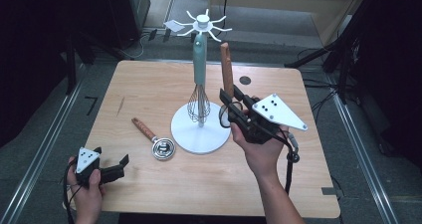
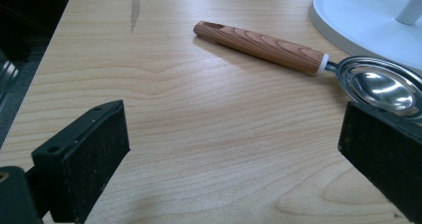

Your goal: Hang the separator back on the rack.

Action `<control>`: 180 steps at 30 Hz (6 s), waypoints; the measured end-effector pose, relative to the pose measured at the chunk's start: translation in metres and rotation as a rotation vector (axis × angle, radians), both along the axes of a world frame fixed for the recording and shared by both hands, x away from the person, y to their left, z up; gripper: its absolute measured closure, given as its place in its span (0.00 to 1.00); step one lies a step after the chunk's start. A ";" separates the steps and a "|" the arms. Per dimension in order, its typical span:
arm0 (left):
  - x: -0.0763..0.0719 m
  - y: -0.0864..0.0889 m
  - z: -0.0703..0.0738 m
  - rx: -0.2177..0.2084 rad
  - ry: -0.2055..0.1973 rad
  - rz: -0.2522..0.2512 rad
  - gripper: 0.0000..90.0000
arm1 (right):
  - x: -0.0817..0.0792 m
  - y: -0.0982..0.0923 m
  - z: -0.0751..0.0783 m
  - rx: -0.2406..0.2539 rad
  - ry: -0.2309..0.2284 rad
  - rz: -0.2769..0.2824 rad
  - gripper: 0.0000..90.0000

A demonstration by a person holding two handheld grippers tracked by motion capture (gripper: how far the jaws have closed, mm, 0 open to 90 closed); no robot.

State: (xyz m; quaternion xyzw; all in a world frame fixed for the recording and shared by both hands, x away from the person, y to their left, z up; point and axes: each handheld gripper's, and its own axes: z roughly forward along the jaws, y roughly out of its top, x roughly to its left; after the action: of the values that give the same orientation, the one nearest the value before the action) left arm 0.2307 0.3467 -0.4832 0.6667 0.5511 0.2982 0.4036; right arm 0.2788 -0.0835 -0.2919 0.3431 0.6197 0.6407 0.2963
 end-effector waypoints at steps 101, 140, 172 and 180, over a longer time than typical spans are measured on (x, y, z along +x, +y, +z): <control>0.000 -0.001 0.000 0.009 0.017 -0.011 0.00 | 0.049 0.008 0.069 0.107 -0.133 0.050 1.00; 0.000 0.000 0.000 0.008 0.013 -0.012 0.00 | 0.063 0.001 0.073 0.109 -0.104 0.031 1.00; 0.000 -0.001 0.000 0.007 0.006 -0.011 0.00 | 0.053 -0.026 0.004 0.028 -0.026 -0.027 0.86; 0.000 -0.001 0.000 0.004 0.004 -0.015 0.00 | 0.050 -0.038 -0.028 0.011 0.011 -0.038 0.75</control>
State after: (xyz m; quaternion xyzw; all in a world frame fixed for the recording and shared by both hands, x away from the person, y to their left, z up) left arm 0.2305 0.3460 -0.4832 0.6721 0.5465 0.2948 0.4035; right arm 0.3288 -0.1219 -0.3202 0.3598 0.6111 0.6366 0.3030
